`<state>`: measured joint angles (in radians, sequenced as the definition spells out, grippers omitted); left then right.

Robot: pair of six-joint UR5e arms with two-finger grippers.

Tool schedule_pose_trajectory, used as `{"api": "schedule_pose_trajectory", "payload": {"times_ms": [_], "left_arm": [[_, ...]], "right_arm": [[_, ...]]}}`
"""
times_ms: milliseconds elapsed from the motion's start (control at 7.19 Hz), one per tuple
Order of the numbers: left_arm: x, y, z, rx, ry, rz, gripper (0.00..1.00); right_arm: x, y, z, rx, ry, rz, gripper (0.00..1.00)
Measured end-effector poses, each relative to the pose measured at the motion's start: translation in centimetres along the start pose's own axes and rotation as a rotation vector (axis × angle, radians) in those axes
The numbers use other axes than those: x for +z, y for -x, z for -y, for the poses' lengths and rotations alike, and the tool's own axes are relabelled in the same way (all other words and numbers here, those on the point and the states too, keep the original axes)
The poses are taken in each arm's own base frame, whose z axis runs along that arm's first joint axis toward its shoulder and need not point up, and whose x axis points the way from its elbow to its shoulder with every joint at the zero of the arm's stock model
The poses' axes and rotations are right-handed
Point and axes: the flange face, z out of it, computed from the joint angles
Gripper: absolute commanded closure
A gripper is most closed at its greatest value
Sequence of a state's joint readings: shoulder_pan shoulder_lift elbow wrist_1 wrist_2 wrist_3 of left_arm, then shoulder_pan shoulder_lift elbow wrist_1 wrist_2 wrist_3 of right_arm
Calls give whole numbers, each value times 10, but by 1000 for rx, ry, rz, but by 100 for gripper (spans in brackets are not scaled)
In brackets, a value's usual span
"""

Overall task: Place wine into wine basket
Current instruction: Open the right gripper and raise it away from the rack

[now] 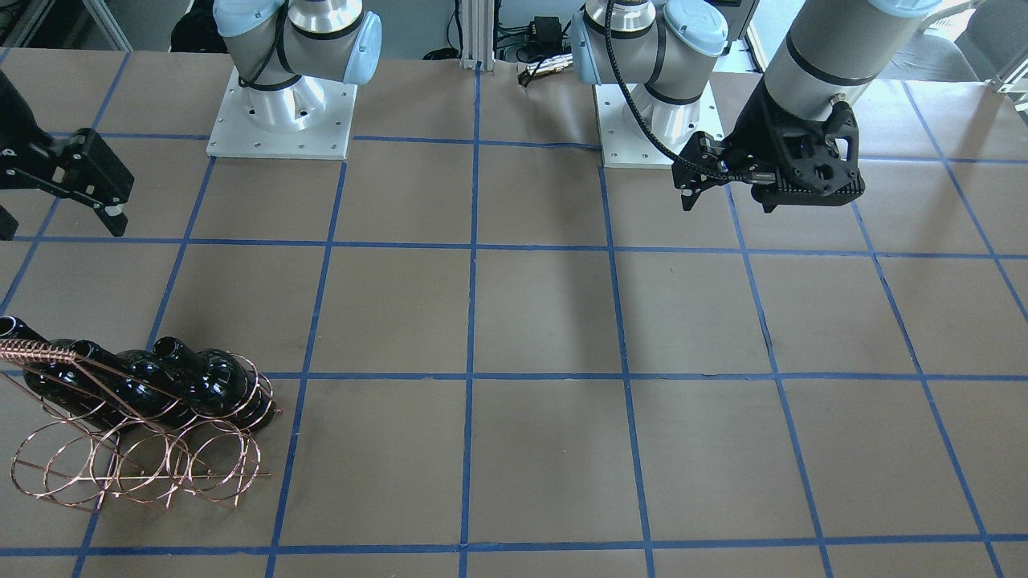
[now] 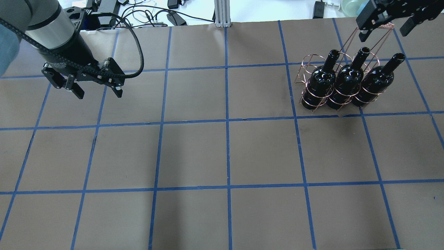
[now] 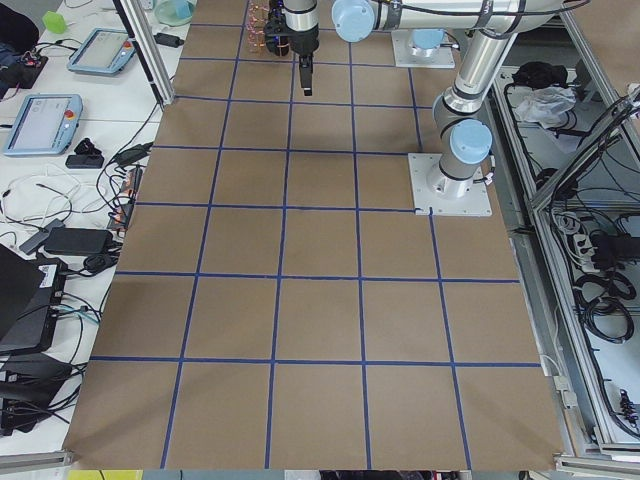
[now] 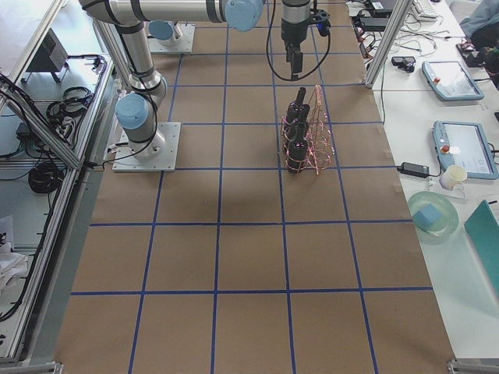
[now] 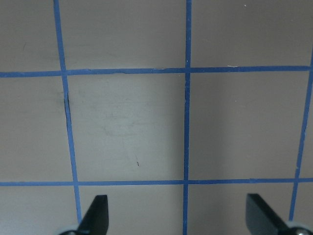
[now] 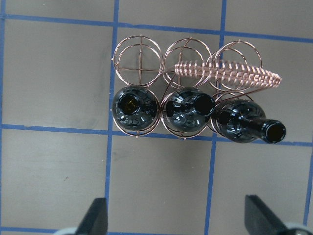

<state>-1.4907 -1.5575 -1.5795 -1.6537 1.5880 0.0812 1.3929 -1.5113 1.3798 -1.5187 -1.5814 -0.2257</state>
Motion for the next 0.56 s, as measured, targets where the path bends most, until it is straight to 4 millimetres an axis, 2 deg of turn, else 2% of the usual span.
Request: {"api": "schedule_pose_trajectory", "payload": {"times_ms": [417, 556], "left_arm": [[0, 0, 0, -7, -1, -2, 0], [0, 0, 1, -8, -3, -1, 0]], "right_arm": [[-19, 89, -36, 119, 30, 17, 0], [-17, 106, -43, 119, 40, 18, 0]]}}
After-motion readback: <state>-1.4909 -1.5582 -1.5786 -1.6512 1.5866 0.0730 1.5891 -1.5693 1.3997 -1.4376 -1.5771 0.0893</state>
